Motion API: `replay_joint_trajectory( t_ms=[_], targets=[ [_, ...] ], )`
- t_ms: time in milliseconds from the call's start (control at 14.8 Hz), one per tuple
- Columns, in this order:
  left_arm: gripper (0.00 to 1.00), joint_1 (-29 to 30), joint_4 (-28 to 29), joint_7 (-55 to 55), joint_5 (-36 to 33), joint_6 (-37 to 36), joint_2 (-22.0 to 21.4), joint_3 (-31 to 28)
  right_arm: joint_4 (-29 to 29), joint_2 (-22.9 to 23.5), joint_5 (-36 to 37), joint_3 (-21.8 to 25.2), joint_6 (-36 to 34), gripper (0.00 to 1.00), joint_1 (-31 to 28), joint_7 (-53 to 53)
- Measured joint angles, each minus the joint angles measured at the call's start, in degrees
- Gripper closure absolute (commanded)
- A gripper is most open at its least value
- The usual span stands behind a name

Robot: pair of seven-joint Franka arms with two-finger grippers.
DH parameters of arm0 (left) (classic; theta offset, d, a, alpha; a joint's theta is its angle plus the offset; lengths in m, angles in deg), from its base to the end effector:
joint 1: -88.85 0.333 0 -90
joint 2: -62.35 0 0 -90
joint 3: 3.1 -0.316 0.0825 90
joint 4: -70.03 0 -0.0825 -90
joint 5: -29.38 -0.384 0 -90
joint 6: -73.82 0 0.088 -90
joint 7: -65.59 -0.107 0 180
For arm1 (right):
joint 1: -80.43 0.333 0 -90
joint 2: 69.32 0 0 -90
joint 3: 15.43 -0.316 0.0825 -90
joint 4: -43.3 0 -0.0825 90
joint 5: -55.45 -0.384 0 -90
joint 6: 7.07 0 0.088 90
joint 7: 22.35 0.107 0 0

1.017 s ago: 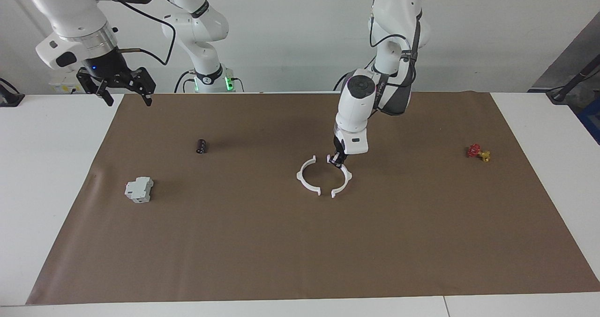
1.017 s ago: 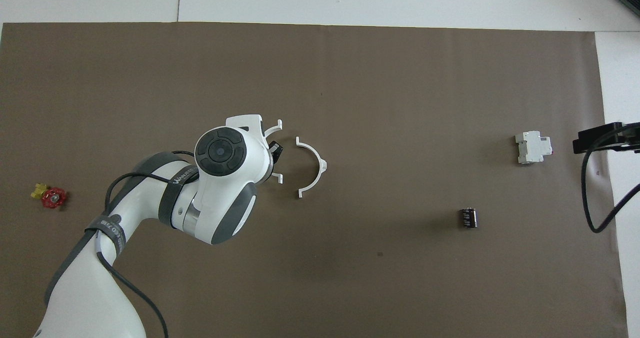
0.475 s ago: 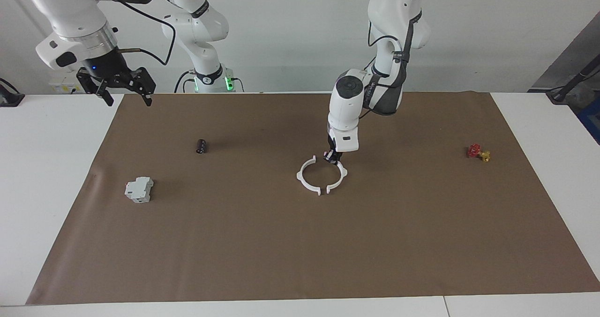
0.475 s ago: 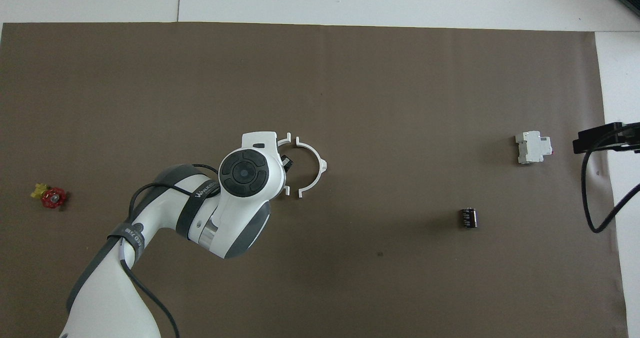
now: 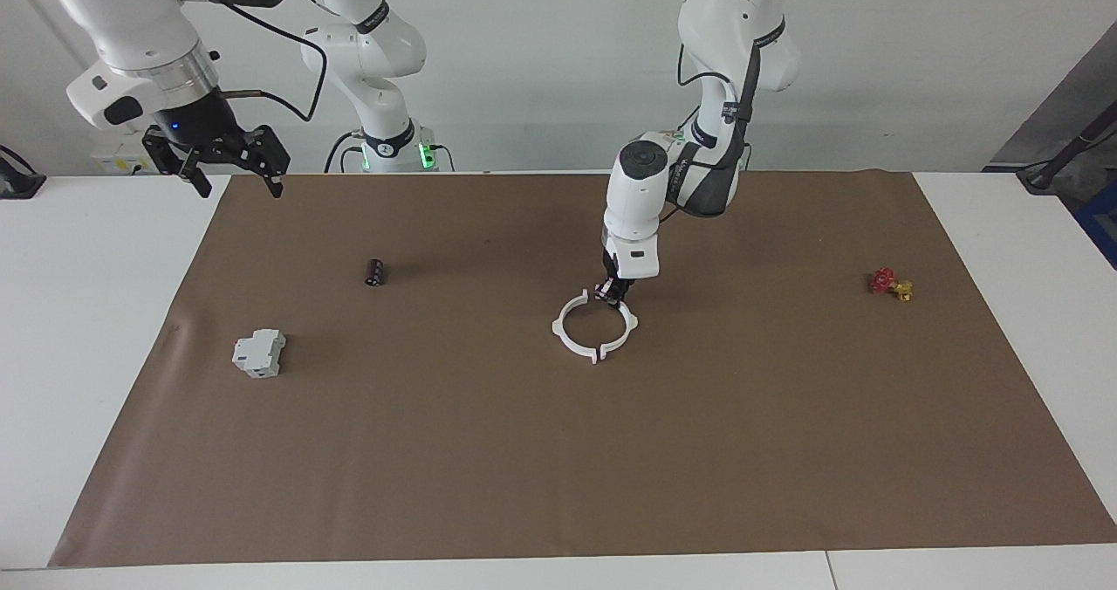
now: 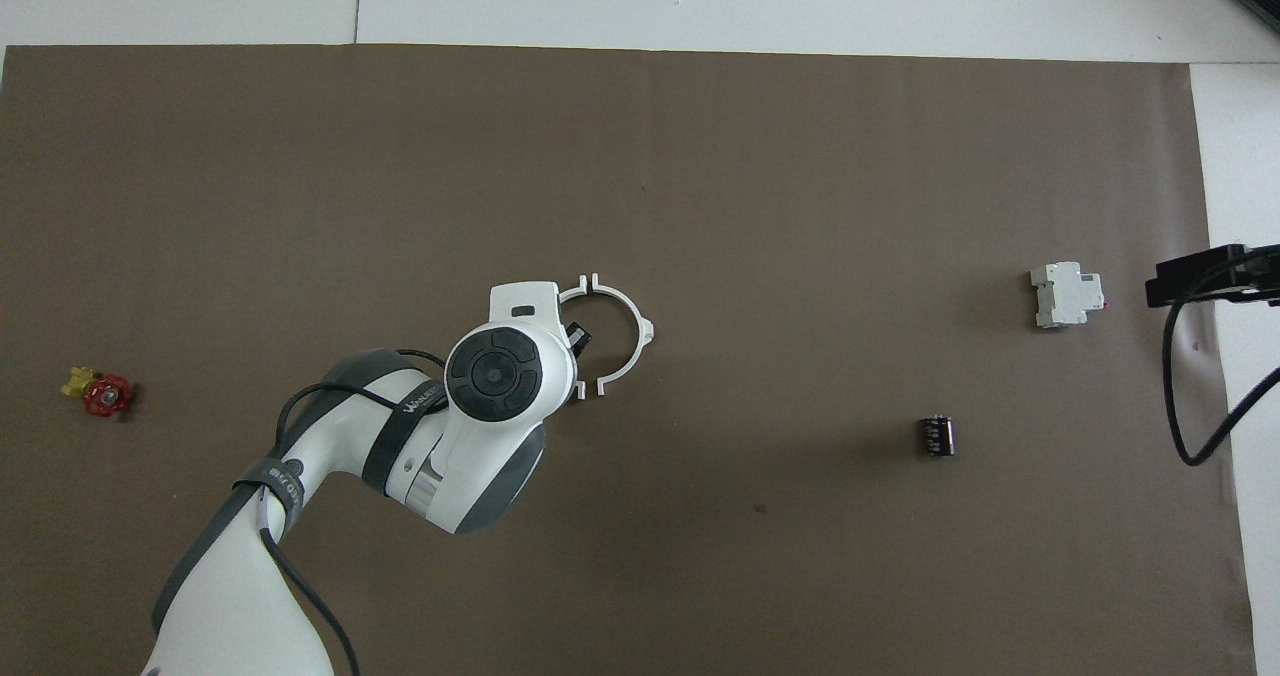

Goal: Assemble drain pipe with both arms
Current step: 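Press the held clamp half against the placed half to close the ring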

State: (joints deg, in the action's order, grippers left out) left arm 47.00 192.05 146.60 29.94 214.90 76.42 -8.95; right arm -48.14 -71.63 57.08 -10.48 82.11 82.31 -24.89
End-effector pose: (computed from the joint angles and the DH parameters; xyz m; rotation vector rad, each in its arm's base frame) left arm 0.4683 -0.3415 0.3018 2.8382 1.1812 0.0949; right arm 0.5395 -0.0330 0.6334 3.1166 -0.0150 -0.0008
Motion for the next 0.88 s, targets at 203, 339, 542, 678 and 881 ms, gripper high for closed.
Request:
replay_joint_trajectory(
  t_ms=[203, 339, 542, 678, 881],
  targets=[
    [1.0, -0.7, 0.0, 0.1, -0.1, 0.1, 0.0, 0.0, 0.0, 0.0, 0.0, 0.0, 0.0, 0.0, 0.0, 0.0],
    [1.0, -1.1, 0.0, 0.3, -0.1, 0.1, 0.0, -0.1, 0.0, 0.0, 0.0, 0.0, 0.0, 0.0, 0.0, 0.0],
    [1.0, -1.4, 0.0, 2.2, -0.2, 0.1, 0.0, -0.1, 0.0, 0.0, 0.0, 0.0, 0.0, 0.0, 0.0, 0.0],
    [1.0, -1.4, 0.0, 2.9, -0.4, 0.2, 0.0, -0.1, 0.0, 0.0, 0.0, 0.0, 0.0, 0.0, 0.0, 0.0],
    [1.0, -1.4, 0.0, 3.2, -0.8, 0.3, 0.0, -0.3, 0.0, 0.0, 0.0, 0.0, 0.0, 0.0, 0.0, 0.0]
  ],
)
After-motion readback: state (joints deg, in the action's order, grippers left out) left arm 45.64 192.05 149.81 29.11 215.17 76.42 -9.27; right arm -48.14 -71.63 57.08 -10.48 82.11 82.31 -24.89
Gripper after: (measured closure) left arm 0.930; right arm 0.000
